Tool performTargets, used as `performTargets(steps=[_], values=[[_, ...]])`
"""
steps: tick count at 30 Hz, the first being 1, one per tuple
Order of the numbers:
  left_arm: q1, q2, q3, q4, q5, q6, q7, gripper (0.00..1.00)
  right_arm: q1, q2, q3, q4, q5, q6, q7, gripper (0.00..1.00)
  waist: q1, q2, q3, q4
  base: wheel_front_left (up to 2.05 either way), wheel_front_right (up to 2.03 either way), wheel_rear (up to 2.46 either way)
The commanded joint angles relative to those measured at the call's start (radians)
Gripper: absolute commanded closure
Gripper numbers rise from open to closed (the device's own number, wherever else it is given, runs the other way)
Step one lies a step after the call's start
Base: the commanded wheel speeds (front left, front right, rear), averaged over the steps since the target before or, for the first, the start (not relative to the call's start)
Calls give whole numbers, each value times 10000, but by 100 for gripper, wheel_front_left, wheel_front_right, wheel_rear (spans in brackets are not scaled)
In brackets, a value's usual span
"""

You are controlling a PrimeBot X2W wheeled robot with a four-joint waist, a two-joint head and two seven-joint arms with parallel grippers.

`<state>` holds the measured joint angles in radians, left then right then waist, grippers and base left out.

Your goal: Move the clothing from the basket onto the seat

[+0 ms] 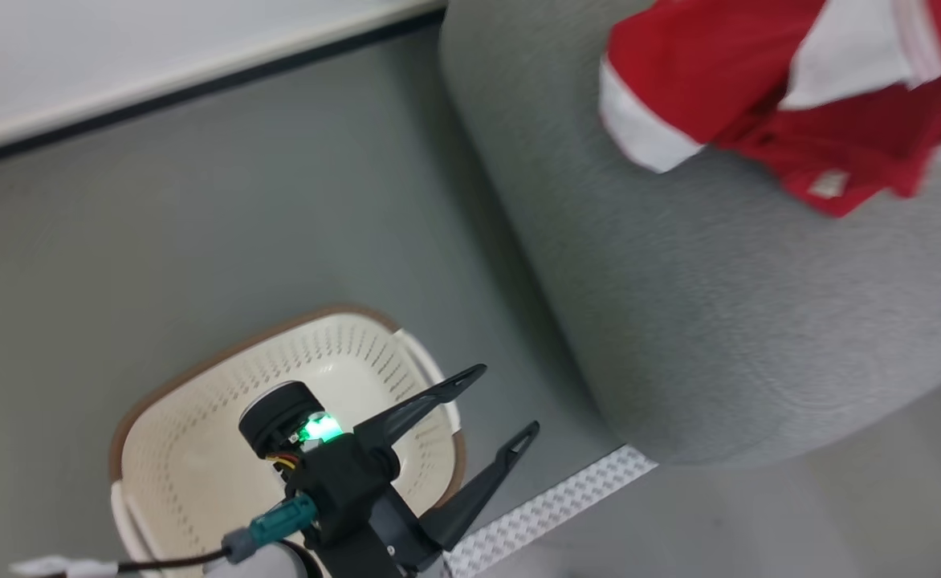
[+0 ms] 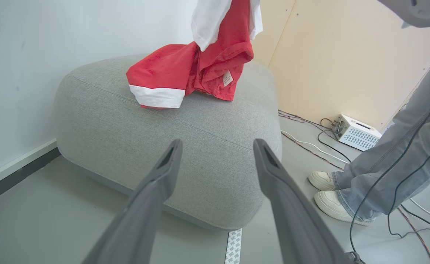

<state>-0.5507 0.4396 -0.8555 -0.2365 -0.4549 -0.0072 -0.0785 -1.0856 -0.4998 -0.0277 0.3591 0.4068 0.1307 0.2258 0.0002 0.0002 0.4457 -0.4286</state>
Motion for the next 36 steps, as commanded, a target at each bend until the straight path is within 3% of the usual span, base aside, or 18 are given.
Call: performTargets(steps=[1, 10, 14, 22, 23, 24, 25, 30, 36], values=[[-59, 157, -76, -243, 171, 8, 20, 0, -409, -184, -226, 224, -84, 1, 84, 100, -2, -2, 1362, 1283, 0, 0, 0], [-275, 135, -343, -1444, 769, 71, -124, 0, -1832, -1312, -2214, 1081, -545, 1, -61, 100, -2, -2, 2557, 1957, 0, 0, 0], [-245, 274, -281, -1757, 893, 163, -58, 0, -1093, -1094, -2499, 1645, -778, 1, -573, 100, -2, -2, 3025, 1915, 0, 0, 0], [-22, 582, -266, -1980, 935, 331, 69, 0, 91, 34, -2842, 2958, -1123, -1, -1875, 100, -2, -2, 3239, 1670, 0, 0, 0], [-39, 598, -243, -1975, 911, 335, 65, 0, 155, 144, -2792, 3061, -1211, -1, -1961, 96, -2, -2, 3237, 1652, 0, 0, 0], [-73, 617, -234, -1950, 902, 315, 76, 0, 175, 220, -2759, 3189, -1276, -1, -2023, 43, -2, -2, 3225, 1637, 0, 0, 0], [-110, 613, -230, -1913, 892, 295, 69, 0, 208, 263, -2713, 3313, -1349, -1, -2056, 0, -2, -2, 3181, 1629, 0, 0, 0], [-139, 396, -244, -1620, 617, 184, -183, 0, 355, 88, -2412, 3704, -1723, -1, -2353, 0, -2, -2, 2640, 1688, 0, 0, 0], [111, 143, -191, -766, 204, 150, -641, 0, 934, -327, -1052, 3909, -2329, -1, -2018, 0, -2, -2, 1533, 1888, 0, 0, 0]])
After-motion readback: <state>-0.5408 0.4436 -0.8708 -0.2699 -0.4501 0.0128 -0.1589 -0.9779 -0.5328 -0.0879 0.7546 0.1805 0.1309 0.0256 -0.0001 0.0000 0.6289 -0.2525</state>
